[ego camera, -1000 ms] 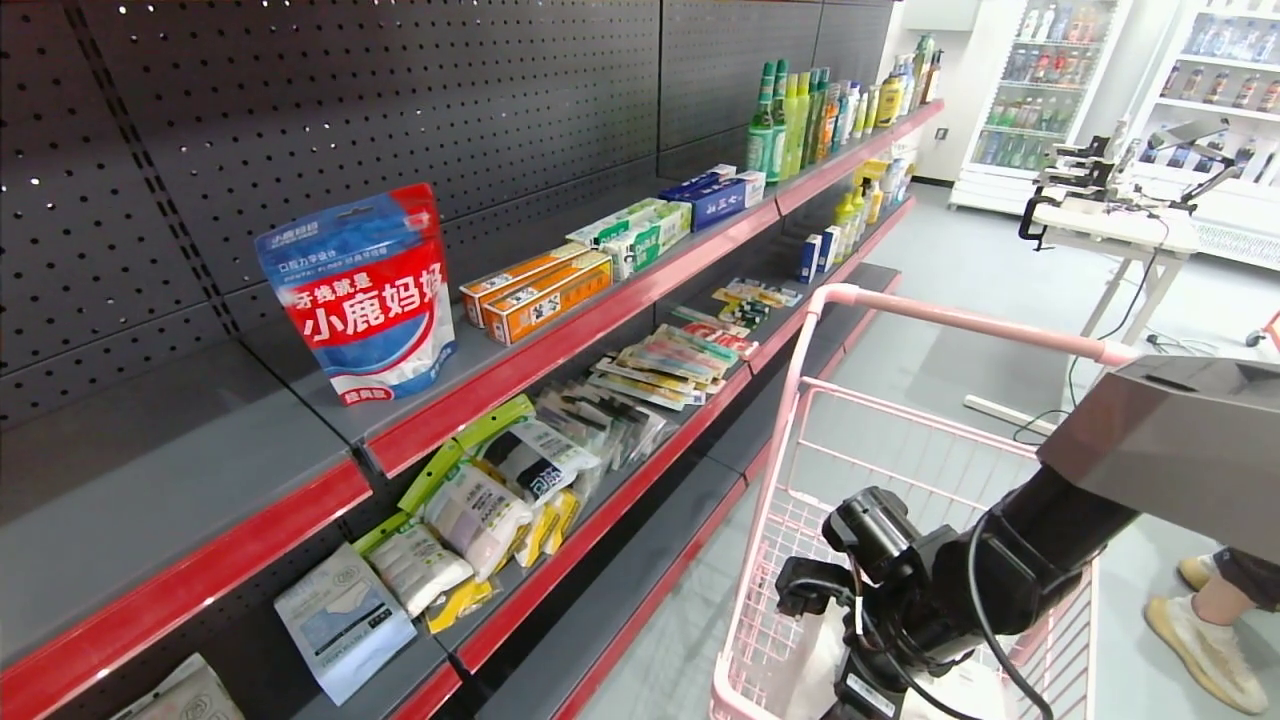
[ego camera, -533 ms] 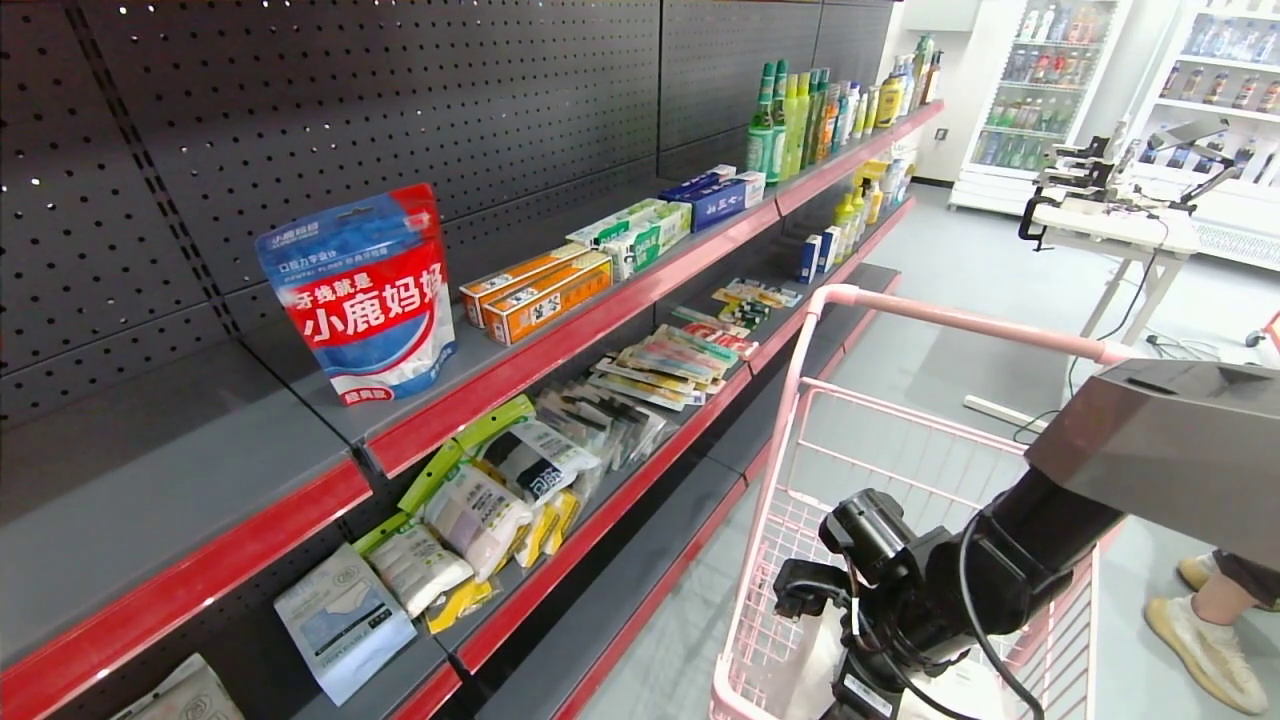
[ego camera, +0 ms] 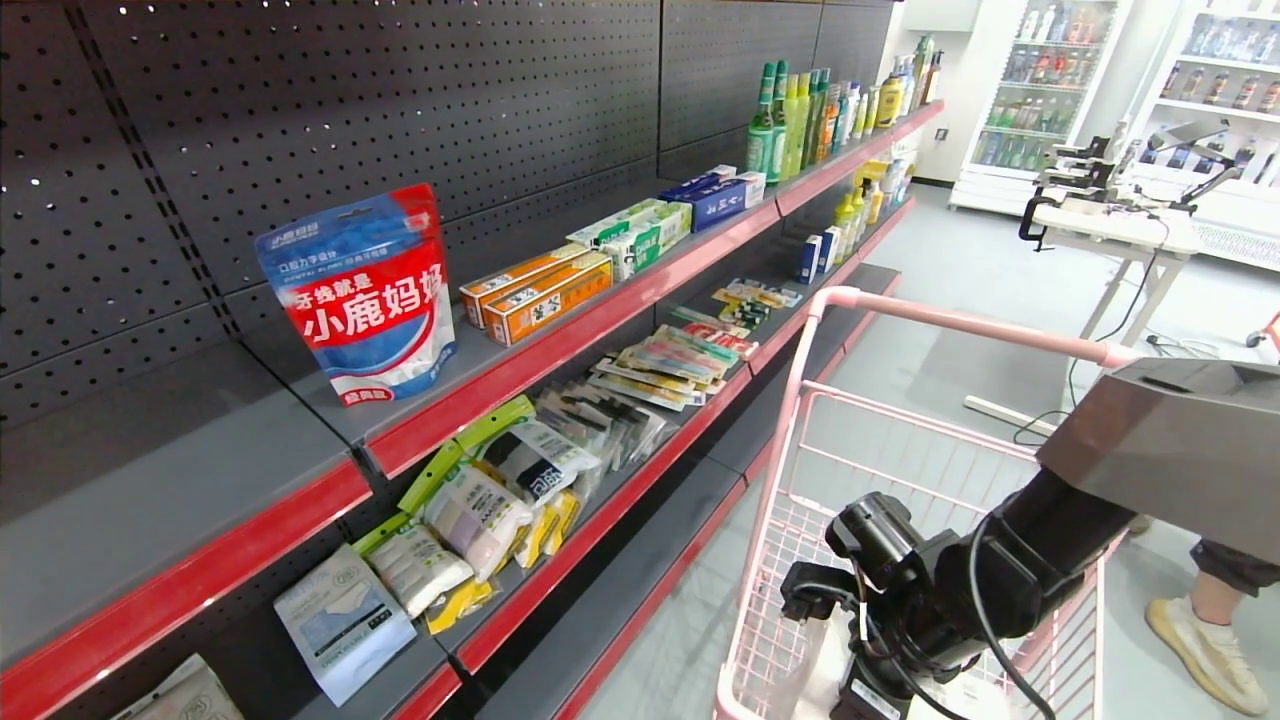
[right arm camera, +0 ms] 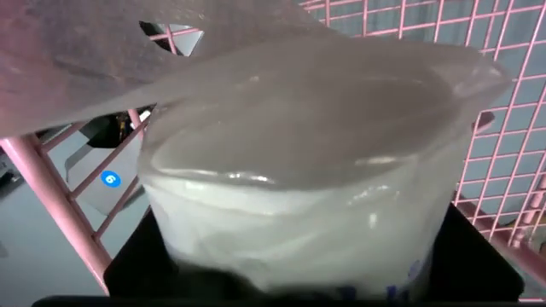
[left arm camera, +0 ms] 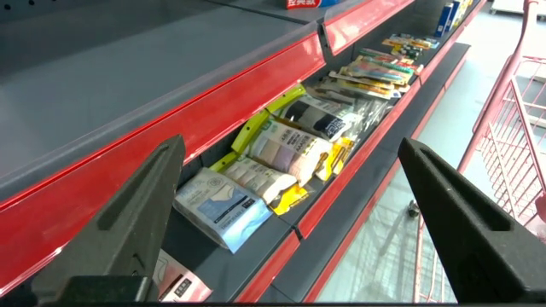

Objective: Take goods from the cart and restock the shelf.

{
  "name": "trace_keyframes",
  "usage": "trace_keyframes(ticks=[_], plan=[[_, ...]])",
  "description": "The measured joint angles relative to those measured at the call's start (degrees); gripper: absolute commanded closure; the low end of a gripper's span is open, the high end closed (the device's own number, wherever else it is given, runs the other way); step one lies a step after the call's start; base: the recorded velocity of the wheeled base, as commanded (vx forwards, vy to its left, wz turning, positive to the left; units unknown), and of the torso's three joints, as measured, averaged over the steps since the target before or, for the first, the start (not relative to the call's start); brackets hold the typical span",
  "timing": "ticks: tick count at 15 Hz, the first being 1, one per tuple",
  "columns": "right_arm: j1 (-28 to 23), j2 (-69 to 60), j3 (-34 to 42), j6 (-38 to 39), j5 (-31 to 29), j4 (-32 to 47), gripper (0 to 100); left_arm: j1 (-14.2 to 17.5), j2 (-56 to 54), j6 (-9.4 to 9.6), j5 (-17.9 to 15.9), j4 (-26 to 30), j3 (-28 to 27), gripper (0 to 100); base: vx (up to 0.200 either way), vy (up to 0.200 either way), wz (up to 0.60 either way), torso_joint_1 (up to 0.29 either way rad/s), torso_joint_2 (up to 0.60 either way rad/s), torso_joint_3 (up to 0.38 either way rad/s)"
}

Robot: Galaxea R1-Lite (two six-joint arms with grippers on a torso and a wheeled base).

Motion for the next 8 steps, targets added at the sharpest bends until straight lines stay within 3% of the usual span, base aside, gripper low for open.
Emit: trace_keyframes(ticks=[8], plan=[[-10.9,-15.3,-5.9,4.1,-3.6,6.6,100,0.0,0.0,0.0,0.0,0.0,0.0,0,0.0,0.0,0.0,0.0,0.0,0.0]])
